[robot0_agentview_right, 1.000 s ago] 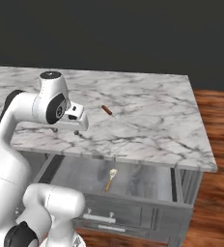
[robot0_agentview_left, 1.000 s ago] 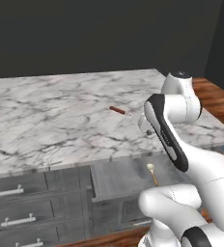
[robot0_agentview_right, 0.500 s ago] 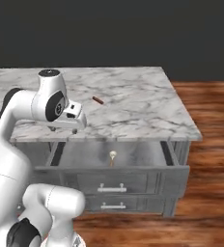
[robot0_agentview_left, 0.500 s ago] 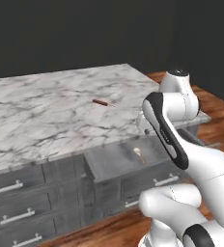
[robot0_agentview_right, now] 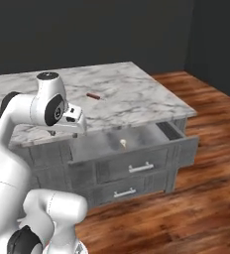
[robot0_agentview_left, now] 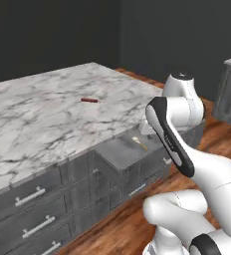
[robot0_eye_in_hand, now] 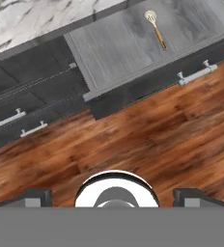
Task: Pick the wooden spoon from the drawer and place it on the counter.
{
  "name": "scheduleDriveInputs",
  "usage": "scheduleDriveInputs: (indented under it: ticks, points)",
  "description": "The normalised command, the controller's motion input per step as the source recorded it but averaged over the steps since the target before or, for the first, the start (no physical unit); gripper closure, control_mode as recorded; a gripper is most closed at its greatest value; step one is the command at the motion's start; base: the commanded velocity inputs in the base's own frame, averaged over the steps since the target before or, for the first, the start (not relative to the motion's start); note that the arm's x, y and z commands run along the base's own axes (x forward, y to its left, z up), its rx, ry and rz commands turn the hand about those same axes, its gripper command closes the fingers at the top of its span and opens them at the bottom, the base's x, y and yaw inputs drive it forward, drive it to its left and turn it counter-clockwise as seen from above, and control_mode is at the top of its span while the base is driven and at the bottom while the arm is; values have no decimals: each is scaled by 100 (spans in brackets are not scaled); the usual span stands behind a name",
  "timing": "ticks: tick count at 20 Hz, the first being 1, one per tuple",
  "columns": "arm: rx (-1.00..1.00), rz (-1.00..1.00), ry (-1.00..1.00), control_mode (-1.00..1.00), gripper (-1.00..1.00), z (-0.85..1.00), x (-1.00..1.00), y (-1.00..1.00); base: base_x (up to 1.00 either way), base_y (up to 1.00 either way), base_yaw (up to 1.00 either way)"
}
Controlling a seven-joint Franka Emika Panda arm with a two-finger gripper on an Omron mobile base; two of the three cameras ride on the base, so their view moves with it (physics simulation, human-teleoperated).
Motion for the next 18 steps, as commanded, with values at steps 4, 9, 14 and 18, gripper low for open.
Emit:
scheduleDriveInputs:
  ticks: [4, 9, 14, 18]
  points:
    - [0, 0, 0, 100, -100, 0, 0, 0, -2, 99, -47]
    - [0, 0, 0, 100, -100, 0, 0, 0, 0, 100, -44]
    - [0, 0, 0, 100, -100, 0, 0, 0, 8, 89, -39]
    - [0, 0, 0, 100, -100, 0, 0, 0, 33, 72, -36]
